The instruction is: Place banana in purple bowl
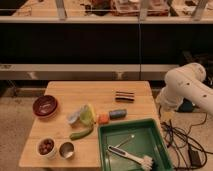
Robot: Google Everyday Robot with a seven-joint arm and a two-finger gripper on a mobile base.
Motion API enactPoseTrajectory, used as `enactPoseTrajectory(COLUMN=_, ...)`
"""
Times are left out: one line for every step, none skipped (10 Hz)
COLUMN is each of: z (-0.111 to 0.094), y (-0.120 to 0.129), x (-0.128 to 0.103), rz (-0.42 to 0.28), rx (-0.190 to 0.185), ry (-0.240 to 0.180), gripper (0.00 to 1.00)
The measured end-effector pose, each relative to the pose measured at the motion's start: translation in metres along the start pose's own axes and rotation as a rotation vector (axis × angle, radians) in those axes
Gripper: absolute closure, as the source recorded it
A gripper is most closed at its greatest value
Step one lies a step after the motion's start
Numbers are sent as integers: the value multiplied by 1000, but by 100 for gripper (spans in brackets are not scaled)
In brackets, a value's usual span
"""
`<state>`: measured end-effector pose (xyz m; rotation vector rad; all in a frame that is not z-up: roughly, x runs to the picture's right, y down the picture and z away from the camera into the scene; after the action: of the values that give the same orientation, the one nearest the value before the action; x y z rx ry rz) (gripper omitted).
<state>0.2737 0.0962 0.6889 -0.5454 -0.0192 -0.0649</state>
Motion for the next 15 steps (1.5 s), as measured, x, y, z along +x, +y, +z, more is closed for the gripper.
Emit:
enactPoseTrajectory(z=-1, y=-7, x=-14, rz=-91, rx=20, ry=-18, gripper=35)
enactPoseTrajectory(z=-1, y=-15, x=-36, rz=-220, rx=45, ry=-41, gripper=35)
enactPoseTrajectory(z=-1, y=-19, x=-55, rz=-317, rx=61, ry=-60, gripper=35)
enactPoseTrajectory(z=-1, y=-23, x=-72, rz=-405, rx=73, ry=-75, gripper=35)
enactPoseTrajectory(z=0, y=-28, x=-104, rz=-556, rx=93, ry=-100, gripper=35)
enactPoseTrajectory(z=0, y=-33, x=-129, rz=-662, rx=109, ry=-118, gripper=35)
enactPoseTrajectory(z=1, y=-37, x=-150, rz=-745, rx=124, ry=-133, gripper=35)
enactPoseTrajectory(z=1, y=-43, x=-175, rz=-863, rx=151, ry=-144, gripper=35)
enactPoseTrajectory(z=3, y=-50, x=-194, rz=-994, rx=186, ry=-150, gripper=35)
enactPoseTrajectory(z=4, y=-57, x=-204, rz=-1080, rx=205, ry=-163, gripper=35)
enactPoseTrajectory(z=9, y=-69, x=-220, rz=-1178, rx=221, ry=-166, gripper=35)
enactPoseTrajectory(z=12, y=-75, x=-231, rz=-1230, rx=228, ry=-173, gripper=35)
enactPoseTrajectory(z=13, y=-78, x=-233, rz=-1247, rx=230, ry=-168, gripper=35)
enactPoseTrajectory(z=13, y=-78, x=-233, rz=-1247, rx=229, ry=-169, gripper=35)
enactPoseTrajectory(z=14, y=-77, x=-232, rz=-1245, rx=229, ry=-169, gripper=35)
